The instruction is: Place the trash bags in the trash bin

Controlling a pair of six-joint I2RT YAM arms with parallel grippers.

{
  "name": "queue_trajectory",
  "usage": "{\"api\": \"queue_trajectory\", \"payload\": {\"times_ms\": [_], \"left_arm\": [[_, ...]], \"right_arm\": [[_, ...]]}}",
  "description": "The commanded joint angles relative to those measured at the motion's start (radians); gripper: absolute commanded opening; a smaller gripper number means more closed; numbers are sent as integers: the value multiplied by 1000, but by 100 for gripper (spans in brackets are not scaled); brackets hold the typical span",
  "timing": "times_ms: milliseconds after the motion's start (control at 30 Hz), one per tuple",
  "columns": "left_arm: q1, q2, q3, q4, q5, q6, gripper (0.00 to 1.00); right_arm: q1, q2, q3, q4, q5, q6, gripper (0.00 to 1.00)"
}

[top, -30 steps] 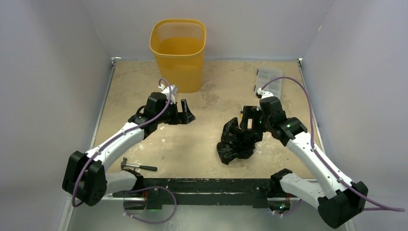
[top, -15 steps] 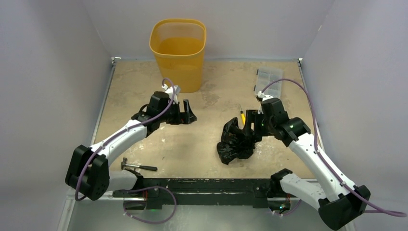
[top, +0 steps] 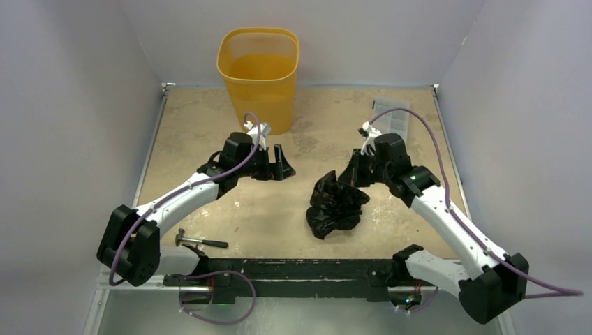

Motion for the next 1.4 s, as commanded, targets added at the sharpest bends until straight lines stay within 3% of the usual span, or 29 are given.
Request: {"api": "queue_trajectory", "payload": {"times_ms": [0, 167, 300, 600, 833, 1033, 1133, 1367], "left_arm": [[-44, 28, 10, 72, 31, -43, 86], [-49, 10, 17, 78, 13, -76, 86], [-48, -32, 17, 73, -38, -81, 86], [-49, -65, -35, 69, -124, -88, 84], [-49, 44, -46, 181, -48, -106, 74], [-50, 127, -24, 243, 8, -105, 74], [-52, 158, 14, 231, 17, -78, 75], [-56, 273, 101, 279, 81, -67, 78]], "right_arm": [[-1, 81, 39, 348, -115, 120, 0], [-1, 106, 160, 553, -153, 171, 0], [0, 93, 161, 544, -74, 172, 0], [0, -75, -154, 529, -37, 341, 0], [0, -81, -299, 637, -132, 419, 0], [0, 24, -186, 608, -167, 301, 2], [0, 71, -101, 500, -149, 165, 3], [0, 50, -90, 462, -216, 20, 7]]}}
